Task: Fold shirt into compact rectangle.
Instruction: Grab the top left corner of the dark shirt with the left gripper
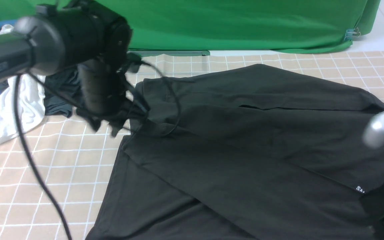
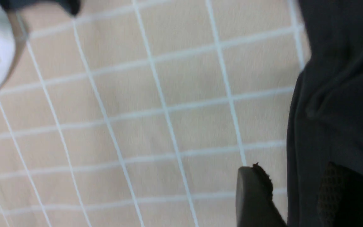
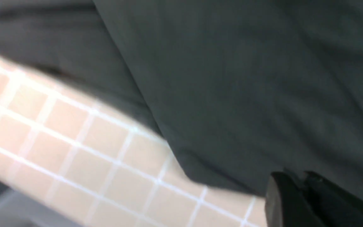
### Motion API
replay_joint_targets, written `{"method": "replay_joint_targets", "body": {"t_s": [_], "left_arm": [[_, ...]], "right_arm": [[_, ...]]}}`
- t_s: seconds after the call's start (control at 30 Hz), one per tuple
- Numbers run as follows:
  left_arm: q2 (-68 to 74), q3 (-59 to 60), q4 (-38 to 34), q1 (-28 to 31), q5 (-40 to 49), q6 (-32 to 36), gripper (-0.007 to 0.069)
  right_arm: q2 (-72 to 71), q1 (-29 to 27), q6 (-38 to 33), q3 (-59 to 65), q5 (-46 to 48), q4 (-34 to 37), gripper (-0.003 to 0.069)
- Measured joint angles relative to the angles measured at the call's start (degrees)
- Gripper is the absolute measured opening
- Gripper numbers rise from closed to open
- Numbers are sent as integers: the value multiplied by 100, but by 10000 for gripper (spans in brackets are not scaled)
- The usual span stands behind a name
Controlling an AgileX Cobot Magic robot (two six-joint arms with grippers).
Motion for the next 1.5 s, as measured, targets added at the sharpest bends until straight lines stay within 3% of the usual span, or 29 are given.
{"method": "replay_joint_targets", "body": {"t_s": [0.27,0.4,0.57,0.67,0.73,0.87,0.97,1.1,1.17,1.5], "left_arm": [[-1890,2535,-1755,-141,-529,5,106],[-2291,3282,-1922,-148,-949,5,121],[-2259,3644,-1816,-148,-1393,11,282],[-1932,3732,-1752,-148,-1496,11,452],[-1694,3742,-1752,-148,-1607,11,526],[-1274,3736,-1822,-148,-1668,6,575],[-1164,3679,-1943,-142,-1582,25,478],[-1152,3657,-2015,-142,-1442,166,142],[-1258,3669,-1924,-142,-1316,172,55],[-3141,3911,-1136,-93,21,-736,32]], "right_arm": [[816,0,-772,0,274,471,258],[1049,0,-1033,0,183,512,288],[1135,0,-1077,0,-169,538,291],[1153,0,-1082,0,-346,560,293],[1153,0,-1083,0,-378,560,293],[1153,0,-1089,0,-389,560,293],[1153,0,-1135,0,-396,560,293],[1153,0,-1214,0,-385,566,293],[1153,0,-1214,0,-333,566,293],[1271,0,-1466,0,81,713,321]]}}
